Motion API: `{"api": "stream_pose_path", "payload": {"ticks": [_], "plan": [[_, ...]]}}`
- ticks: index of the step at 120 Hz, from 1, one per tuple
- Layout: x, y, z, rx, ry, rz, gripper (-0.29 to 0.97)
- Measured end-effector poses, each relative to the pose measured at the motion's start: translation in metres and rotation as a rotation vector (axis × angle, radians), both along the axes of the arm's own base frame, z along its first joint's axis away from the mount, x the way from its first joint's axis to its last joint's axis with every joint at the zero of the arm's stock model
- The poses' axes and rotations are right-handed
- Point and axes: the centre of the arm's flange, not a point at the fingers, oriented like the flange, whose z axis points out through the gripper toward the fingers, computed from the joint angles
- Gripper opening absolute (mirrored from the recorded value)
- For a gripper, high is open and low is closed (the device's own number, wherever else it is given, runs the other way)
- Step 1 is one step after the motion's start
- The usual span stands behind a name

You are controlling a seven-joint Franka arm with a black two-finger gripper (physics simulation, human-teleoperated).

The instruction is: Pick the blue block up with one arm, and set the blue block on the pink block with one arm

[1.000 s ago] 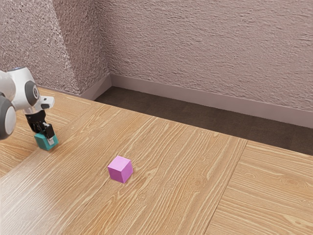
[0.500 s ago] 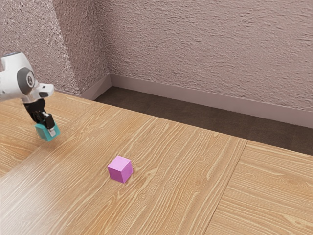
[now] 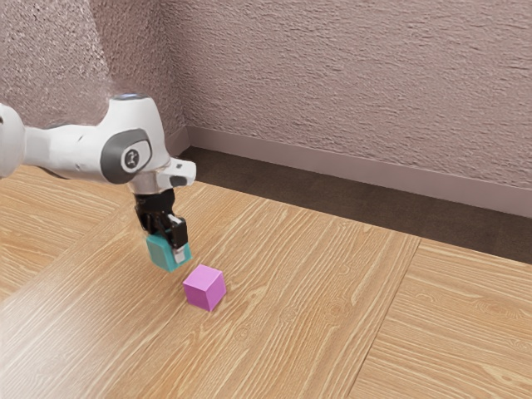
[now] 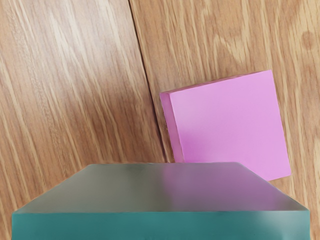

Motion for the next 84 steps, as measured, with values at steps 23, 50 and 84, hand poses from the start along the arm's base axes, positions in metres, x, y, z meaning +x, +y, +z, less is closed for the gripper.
{"api": "stream_pose_path", "payload": {"ticks": [23,50,84], "plan": [[0.003,-0.024,-0.015,0.019,-0.005,0.155,0.39],[0.013,-0.038,-0.022,0.061,-0.065,0.215,0.39],[0.018,-0.039,-0.023,0.065,-0.101,0.22,0.39]]}}
